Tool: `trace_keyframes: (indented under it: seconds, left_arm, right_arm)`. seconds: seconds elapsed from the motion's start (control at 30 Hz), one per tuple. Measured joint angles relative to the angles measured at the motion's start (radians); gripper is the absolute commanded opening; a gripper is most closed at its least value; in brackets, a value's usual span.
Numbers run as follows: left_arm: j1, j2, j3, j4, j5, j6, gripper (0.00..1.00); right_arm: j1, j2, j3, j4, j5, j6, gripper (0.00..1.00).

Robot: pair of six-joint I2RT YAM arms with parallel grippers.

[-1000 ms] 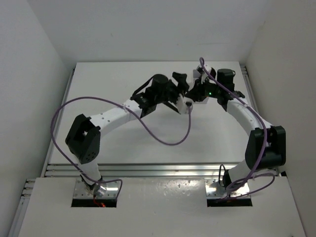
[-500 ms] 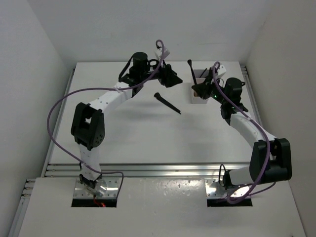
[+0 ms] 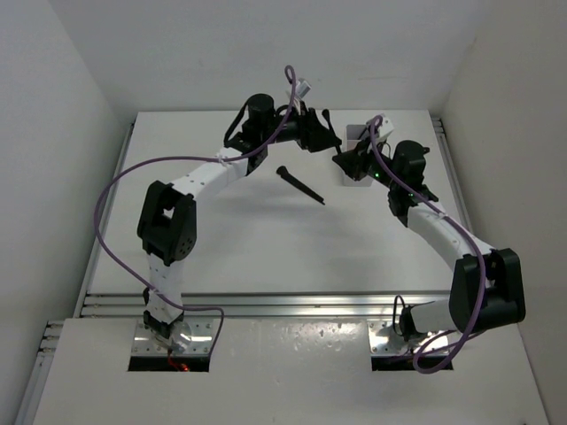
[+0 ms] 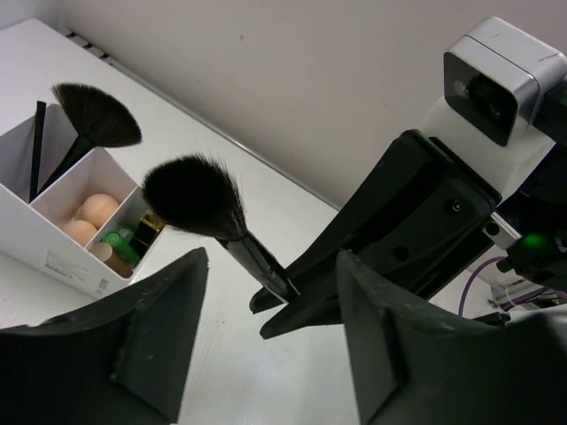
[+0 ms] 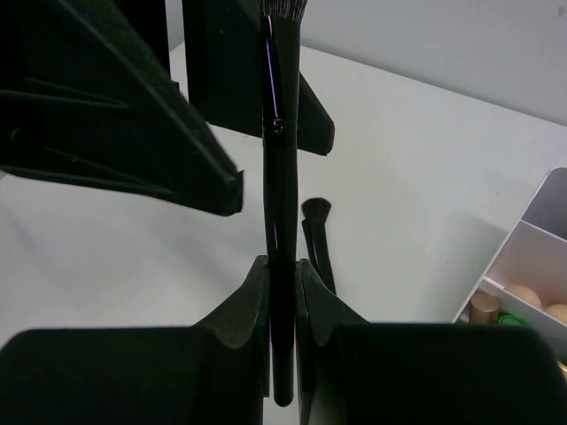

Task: Organize the makeup

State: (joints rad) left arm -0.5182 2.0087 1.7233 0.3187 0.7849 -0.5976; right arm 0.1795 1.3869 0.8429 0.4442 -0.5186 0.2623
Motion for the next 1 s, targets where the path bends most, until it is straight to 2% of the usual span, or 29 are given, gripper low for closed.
trace_keyframes:
  seconds: [0.03, 0.07, 0.17, 0.2, 0.27, 0.33, 0.37, 0.4, 0.43, 0.5, 0.53, 0.6, 0.8, 1.0]
  left_arm:
    - [0.0, 0.0, 0.0, 0.005, 0.001, -0.006, 0.59]
    - [0.0, 0.0, 0.0, 0.006, 0.0, -0.01, 0.46]
    - [0.0, 0.002, 0.005, 0.006, -0.006, -0.013, 0.25]
    - [0.0, 0.005, 0.01, 0.004, -0.008, -0.015, 0.13]
    - [-0.001, 0.006, 0.018, -0.003, 0.005, -0.03, 0.0]
    - [-0.01, 0.006, 0.024, -0.011, -0.006, -0.024, 0.0]
    - [-0.011, 0.006, 0.028, -0.021, -0.013, -0.019, 0.0]
    - [-0.011, 0.007, 0.034, -0.035, -0.017, -0.014, 0.0]
    - [-0.011, 0.008, 0.045, -0.058, -0.024, -0.002, 0.0]
    - [-0.012, 0.028, 0.092, -0.09, -0.061, 0.043, 0.0]
    - [-0.011, 0.042, 0.126, -0.109, -0.084, 0.076, 0.0]
    - [-0.011, 0.074, 0.195, -0.134, -0.139, 0.15, 0.0]
    - [-0.025, 0.165, 0.298, -0.059, -0.306, 0.415, 0.0]
    - [-0.078, 0.372, 0.381, 0.17, -0.418, 0.628, 0.0]
  right_arm:
    - [0.003, 0.0, 0.0, -0.001, 0.0, -0.001, 0.0]
    - [0.007, 0.001, 0.0, -0.001, -0.001, -0.001, 0.0]
    - [0.021, 0.002, 0.0, -0.004, -0.001, -0.003, 0.0]
    - [0.025, 0.002, 0.0, -0.003, 0.0, -0.005, 0.0]
    - [0.028, 0.007, 0.0, -0.005, 0.008, -0.014, 0.0]
    - [0.029, 0.009, 0.0, -0.009, 0.013, -0.021, 0.02]
    - [0.029, 0.009, 0.0, -0.012, 0.015, -0.025, 0.12]
    - [0.029, 0.009, 0.0, -0.016, 0.018, -0.029, 0.27]
    - [0.03, 0.009, 0.003, -0.026, 0.019, -0.034, 0.57]
    - [0.025, 0.008, 0.009, -0.059, 0.021, -0.041, 0.73]
    - [0.019, 0.008, 0.011, -0.082, 0.023, -0.048, 0.89]
    - [0.001, 0.002, 0.012, -0.132, 0.039, -0.053, 1.0]
    - [-0.123, -0.098, -0.027, -0.261, 0.193, -0.06, 1.0]
    - [-0.224, -0.24, -0.058, -0.382, 0.304, -0.085, 1.0]
